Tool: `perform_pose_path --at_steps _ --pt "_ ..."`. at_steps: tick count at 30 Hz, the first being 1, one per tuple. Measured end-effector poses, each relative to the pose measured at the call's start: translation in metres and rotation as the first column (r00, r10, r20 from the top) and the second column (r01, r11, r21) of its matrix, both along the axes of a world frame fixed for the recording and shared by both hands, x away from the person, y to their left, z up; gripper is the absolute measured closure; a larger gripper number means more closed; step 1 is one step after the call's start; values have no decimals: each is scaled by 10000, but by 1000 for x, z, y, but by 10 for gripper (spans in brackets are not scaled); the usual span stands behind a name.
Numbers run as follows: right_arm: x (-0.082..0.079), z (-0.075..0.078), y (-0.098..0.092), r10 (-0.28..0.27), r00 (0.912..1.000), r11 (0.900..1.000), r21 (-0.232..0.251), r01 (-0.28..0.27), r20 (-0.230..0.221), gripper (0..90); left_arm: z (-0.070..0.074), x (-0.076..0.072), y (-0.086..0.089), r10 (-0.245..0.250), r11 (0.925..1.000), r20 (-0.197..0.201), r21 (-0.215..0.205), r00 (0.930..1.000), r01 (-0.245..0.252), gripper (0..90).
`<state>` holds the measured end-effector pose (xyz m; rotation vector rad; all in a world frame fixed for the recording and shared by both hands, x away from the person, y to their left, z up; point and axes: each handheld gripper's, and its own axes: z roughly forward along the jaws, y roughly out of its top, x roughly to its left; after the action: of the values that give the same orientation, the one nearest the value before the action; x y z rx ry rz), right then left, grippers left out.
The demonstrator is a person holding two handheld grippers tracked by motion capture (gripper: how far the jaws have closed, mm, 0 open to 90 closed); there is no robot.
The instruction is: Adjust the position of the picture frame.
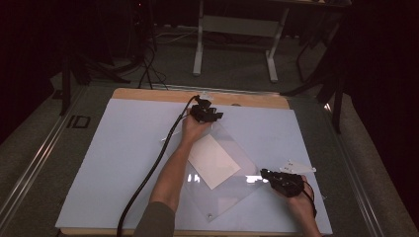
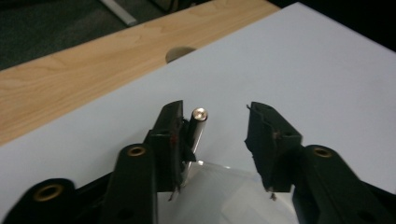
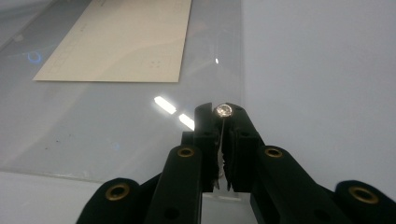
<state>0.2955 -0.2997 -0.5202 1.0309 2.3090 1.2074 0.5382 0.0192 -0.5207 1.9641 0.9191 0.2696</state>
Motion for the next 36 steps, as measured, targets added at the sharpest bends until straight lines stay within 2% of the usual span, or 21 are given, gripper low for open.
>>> perform_pose_path --at_steps 2,5,8,10,12,16,23,25,28,36 --pt "0 0 0 -42 10000 10000 39 42 -2 844 -2 1 2 131 9999 -141 -33 9998 -131 634" --pt "0 0 0 -121 9999 9997 187 123 -110 841 -3 2 3 170 9995 -176 273 9997 -165 712" --pt "0 -1 0 -216 9996 9994 271 221 -177 839 -6 3 4 404 9987 -380 335 9985 -391 774" --pt "-1 -1 0 -311 9992 9989 356 319 -248 836 -9 4 3 539 9978 -533 425 9971 -516 781" --pt "-1 -1 0 -361 9990 9985 411 372 -278 835 -12 4 1 739 9950 -754 722 9944 -685 788" --pt "-2 -2 -1 -483 9982 9971 572 503 -356 832 -12 5 0 765 9947 -706 746 9946 -712 813" --pt "-2 -1 1 -832 9950 9936 713 870 -549 828 -9 3 -3 836 9905 -581 1139 9948 -765 832" --pt "0 -1 -1 -789 9935 9915 967 867 -816 822 -8 3 -3 804 9900 -555 1201 9952 -733 834" --pt "1 0 -2 -496 9938 9940 924 589 -990 824 -6 2 -5 624 9876 -490 1469 9968 -546 838" --pt "0 3 -3 -725 9912 9862 1406 879 -1111 809 2 -4 4 555 9864 -393 1573 9977 -486 845"
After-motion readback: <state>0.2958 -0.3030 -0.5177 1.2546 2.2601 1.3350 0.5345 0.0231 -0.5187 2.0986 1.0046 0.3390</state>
